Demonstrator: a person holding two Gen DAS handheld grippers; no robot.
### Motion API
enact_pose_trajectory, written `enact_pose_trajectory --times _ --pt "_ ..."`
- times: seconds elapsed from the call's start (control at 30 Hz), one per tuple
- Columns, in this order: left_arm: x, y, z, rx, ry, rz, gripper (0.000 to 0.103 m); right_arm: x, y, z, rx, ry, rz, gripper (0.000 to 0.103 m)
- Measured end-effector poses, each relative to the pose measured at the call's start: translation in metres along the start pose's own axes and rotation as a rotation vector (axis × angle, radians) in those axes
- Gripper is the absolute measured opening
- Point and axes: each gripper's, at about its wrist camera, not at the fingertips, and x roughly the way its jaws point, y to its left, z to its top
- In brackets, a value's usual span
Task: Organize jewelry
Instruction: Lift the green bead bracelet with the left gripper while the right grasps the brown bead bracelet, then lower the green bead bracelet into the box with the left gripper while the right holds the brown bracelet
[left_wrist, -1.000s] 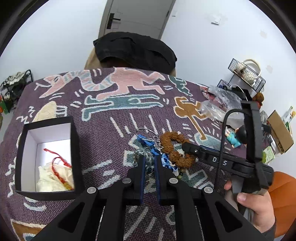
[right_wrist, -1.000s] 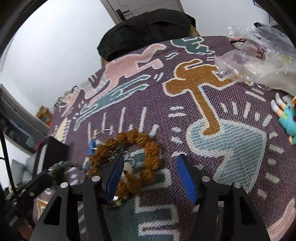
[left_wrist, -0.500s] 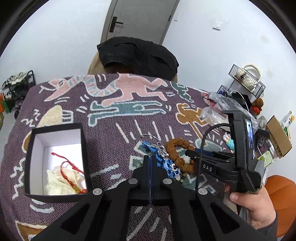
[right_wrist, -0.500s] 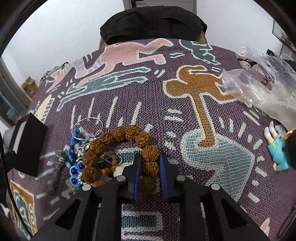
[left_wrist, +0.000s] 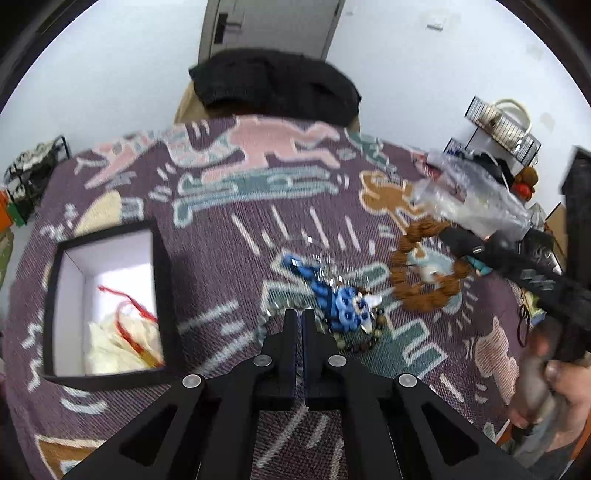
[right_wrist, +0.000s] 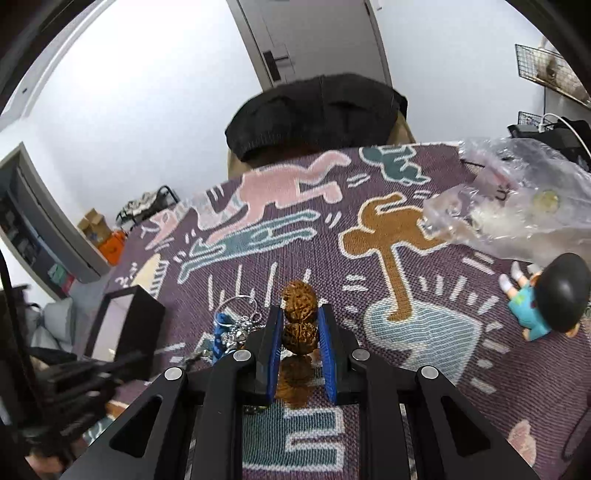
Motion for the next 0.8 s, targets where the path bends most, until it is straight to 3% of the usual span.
enact_pose_trajectory --times 0.03,0.1,0.13,0.17,0.2,0.4,0.47,0.6,0.63,0.67,0.8 --pt "0.004 0.000 -0.001 -0.004 0.017 0.004 0.011 -0.005 -0.002 -0.001 0.004 -0.009 0.006 0.020" --pt "0.010 -0.002 -0.005 -0.009 0.035 0.020 0.034 -0.014 -0.007 -0.005 0.011 -0.025 0.010 0.020" --pt "0.011 -0.003 -0.006 -0.012 0.035 0.026 0.054 -0.018 -0.010 -0.007 0.018 -0.034 0.015 0.020" --pt "0.012 -0.004 -0.007 -0.013 0.031 0.034 0.065 -0.022 -0.013 -0.010 0.026 -0.041 0.024 0.020" --pt "0.013 -0.005 -0.008 -0.012 0.023 0.043 0.066 -0.026 -0.015 -0.012 0.031 -0.045 0.028 0.020" --pt "0.030 -0.004 -0.011 -0.016 0.058 0.098 0.063 -0.037 -0.027 -0.026 0.068 -0.066 0.051 0.020" --pt "0.037 -0.002 -0.013 -0.013 0.071 0.132 0.050 -0.040 -0.029 -0.030 0.078 -0.071 0.057 0.020" --pt "0.046 0.002 -0.015 -0.008 0.072 0.176 0.036 -0.043 -0.030 -0.035 0.085 -0.078 0.077 0.020" --pt "0.045 0.001 -0.015 -0.001 0.066 0.192 0.029 -0.044 -0.030 -0.036 0.086 -0.078 0.080 0.020" --pt "0.046 0.001 -0.014 0.005 0.069 0.198 0.015 -0.044 -0.029 -0.036 0.087 -0.078 0.084 0.020" --pt "0.044 0.005 -0.013 -0.005 0.069 0.156 0.008 -0.044 -0.022 -0.036 0.081 -0.080 0.100 0.020"
